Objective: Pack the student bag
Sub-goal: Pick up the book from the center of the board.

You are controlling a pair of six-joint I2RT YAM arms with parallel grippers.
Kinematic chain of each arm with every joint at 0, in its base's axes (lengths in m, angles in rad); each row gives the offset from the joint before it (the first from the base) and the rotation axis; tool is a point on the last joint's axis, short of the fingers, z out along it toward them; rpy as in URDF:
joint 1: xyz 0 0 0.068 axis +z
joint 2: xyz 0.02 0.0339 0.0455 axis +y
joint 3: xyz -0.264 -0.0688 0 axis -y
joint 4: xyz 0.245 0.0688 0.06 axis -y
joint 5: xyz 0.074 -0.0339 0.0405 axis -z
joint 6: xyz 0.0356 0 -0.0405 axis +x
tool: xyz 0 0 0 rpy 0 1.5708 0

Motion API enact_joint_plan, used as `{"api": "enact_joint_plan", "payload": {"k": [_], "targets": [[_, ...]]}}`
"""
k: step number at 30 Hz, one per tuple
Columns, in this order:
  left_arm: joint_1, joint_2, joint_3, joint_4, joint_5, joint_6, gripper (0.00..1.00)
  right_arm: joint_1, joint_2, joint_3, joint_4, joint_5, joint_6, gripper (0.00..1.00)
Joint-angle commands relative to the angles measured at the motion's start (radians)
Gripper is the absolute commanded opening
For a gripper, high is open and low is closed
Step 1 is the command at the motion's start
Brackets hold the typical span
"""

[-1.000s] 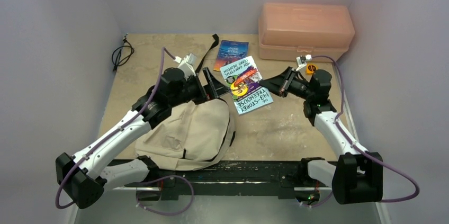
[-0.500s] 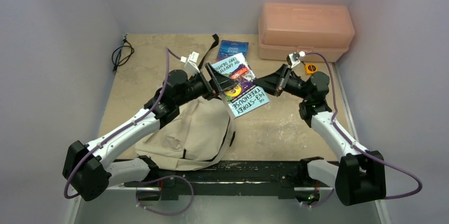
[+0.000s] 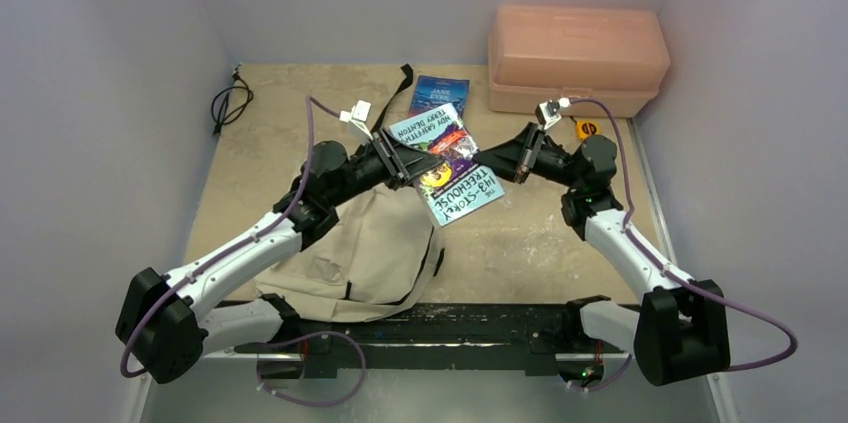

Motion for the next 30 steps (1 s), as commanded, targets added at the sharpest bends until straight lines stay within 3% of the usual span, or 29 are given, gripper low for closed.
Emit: {"api": "enact_joint_plan", "payload": {"k": [1,2,6,10,12,20,30], "targets": [[0.001,-0.058,-0.012,-0.02,-0.036,0.018,0.0,0.01,-0.027,0.061,0.021,-0.011,-0.026,0.0],[0.001,-0.068,-0.012,-0.027,-0.043,0.018,0.0,0.014,-0.029,0.063,0.007,-0.004,-0.033,0.05],[0.001,-0.098,-0.025,0.004,-0.074,0.001,0.0,0.044,-0.052,0.051,0.007,0.032,-0.03,0.53],[0.0,-0.138,-0.049,0.057,-0.152,-0.025,0.0,0.084,-0.099,0.02,-0.02,0.105,-0.036,0.86],[0.001,-0.165,-0.076,0.104,-0.208,-0.044,0.0,0.098,-0.127,-0.012,-0.02,0.152,-0.023,0.98],[0.001,-0.177,-0.158,0.335,-0.349,-0.13,0.0,0.205,-0.13,-0.114,0.153,0.289,0.1,0.98],[0.0,-0.112,-0.193,0.461,-0.373,-0.155,0.0,0.35,-0.073,-0.084,0.266,0.414,0.144,0.77]]}}
